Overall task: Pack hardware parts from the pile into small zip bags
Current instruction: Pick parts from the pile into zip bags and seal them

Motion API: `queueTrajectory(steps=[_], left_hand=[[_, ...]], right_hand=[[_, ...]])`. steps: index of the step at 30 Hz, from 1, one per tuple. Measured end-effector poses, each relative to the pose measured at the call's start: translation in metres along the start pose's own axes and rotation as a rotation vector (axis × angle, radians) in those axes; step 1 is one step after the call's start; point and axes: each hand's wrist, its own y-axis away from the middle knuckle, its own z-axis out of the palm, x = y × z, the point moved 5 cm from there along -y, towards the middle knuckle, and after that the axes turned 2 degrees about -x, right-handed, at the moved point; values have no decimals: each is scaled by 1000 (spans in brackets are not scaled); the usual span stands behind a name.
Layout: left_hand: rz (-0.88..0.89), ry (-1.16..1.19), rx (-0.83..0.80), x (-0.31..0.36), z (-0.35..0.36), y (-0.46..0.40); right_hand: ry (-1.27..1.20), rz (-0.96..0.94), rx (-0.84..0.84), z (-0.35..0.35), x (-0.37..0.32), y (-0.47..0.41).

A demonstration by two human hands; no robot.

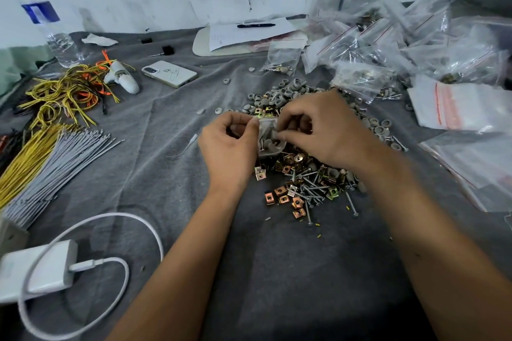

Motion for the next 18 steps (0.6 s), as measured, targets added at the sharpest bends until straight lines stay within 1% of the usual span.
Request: queueTrajectory(steps=[2, 3, 4, 7, 9, 14, 18], left_hand=[[-28, 17, 40, -3, -2, -2], [-37, 22, 58, -5, -3, -3], [-42, 27, 75, -6, -5, -3], [-48, 56, 113, -8, -8, -5], [-49, 66, 120, -9, -9, -5], [-55, 72, 107, -11, -8, -6], [-60, 86, 105, -12, -9, -6]], right_hand=[[-21, 28, 24, -6, 5, 2], [-8, 45, 3, -7, 7, 2], [30, 65, -57, -6, 8, 1], [192, 105, -367, 12, 5, 4], [264, 127, -476, 22, 1, 5], [412, 192, -502, 25, -9, 2], [413, 152, -519, 29, -10, 0]])
